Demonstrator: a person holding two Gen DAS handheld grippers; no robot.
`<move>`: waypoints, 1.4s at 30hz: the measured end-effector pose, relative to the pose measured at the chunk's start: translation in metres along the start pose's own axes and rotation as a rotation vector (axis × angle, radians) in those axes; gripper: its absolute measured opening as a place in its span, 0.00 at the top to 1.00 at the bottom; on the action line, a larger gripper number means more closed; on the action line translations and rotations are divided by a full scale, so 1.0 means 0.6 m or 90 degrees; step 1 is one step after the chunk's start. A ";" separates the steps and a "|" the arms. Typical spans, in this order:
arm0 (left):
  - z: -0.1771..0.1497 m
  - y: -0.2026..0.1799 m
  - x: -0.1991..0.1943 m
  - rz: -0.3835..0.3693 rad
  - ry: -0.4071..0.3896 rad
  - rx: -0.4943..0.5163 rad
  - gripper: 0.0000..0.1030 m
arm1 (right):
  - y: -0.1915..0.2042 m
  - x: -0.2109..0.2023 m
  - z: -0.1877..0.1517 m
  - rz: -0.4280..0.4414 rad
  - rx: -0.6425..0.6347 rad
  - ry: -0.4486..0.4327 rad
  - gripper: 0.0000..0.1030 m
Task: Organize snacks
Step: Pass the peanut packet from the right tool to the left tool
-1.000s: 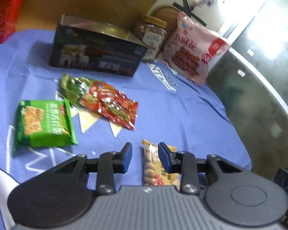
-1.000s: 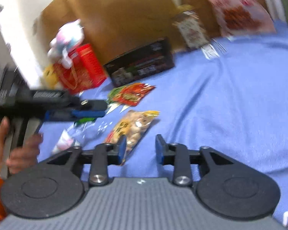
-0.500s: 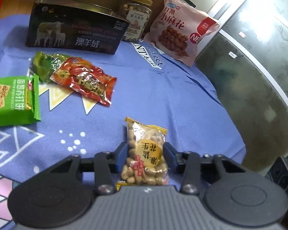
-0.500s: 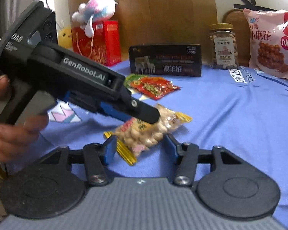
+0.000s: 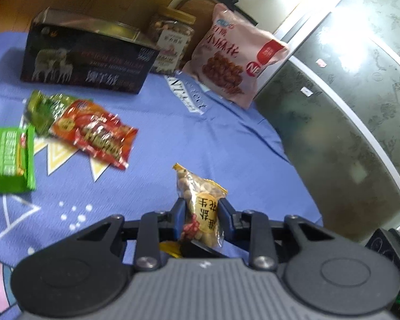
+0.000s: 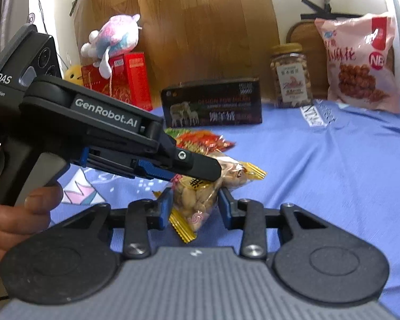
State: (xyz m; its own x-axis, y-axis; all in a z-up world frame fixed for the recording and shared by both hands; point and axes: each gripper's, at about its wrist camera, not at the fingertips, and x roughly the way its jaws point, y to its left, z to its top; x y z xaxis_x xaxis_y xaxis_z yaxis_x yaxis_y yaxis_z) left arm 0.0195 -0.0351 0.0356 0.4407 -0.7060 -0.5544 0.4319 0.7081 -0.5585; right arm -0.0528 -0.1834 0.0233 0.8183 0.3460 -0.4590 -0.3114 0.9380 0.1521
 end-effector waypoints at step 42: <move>0.003 -0.067 0.036 -0.006 0.005 0.055 0.74 | -0.022 -0.040 -0.006 -0.047 0.031 -0.050 0.62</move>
State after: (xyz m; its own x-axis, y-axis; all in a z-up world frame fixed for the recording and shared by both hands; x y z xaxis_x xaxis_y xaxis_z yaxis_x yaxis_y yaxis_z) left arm 0.0131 -0.0786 0.0468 0.4302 -0.7123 -0.5546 0.5024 0.6993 -0.5085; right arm -0.0701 -0.2042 0.0294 0.8738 0.2750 -0.4010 -0.2268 0.9600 0.1643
